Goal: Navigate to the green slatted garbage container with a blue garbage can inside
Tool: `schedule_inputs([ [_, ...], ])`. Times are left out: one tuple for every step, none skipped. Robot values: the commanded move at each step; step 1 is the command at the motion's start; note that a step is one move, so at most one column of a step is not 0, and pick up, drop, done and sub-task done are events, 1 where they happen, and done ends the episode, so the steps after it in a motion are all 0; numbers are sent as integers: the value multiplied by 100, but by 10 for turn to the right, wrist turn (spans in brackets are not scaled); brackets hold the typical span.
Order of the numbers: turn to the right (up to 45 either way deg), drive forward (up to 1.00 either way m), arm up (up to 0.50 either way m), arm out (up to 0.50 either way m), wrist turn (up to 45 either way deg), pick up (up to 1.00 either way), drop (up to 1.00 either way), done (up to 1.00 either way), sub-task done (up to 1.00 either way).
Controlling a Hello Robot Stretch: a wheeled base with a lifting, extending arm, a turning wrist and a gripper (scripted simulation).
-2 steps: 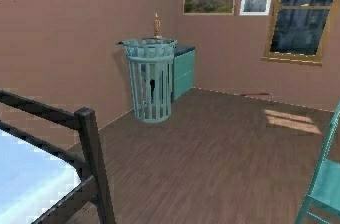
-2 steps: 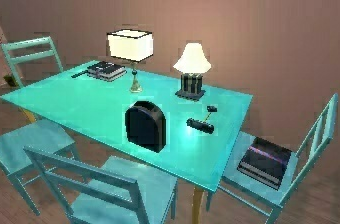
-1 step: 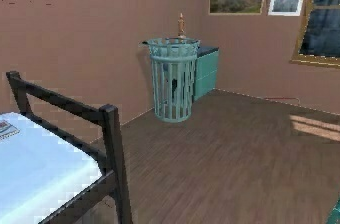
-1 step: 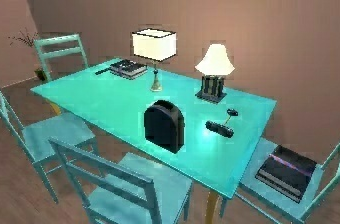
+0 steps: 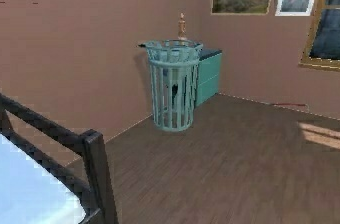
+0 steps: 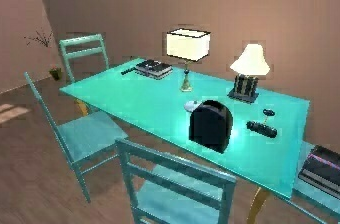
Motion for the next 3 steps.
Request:
schedule_inputs([
  [150,0,0,0,0,0,0,0,0],
  [30,0,0,0,0,0,0,0,0],
  [0,100,0,0,0,0,0,0,0],
])
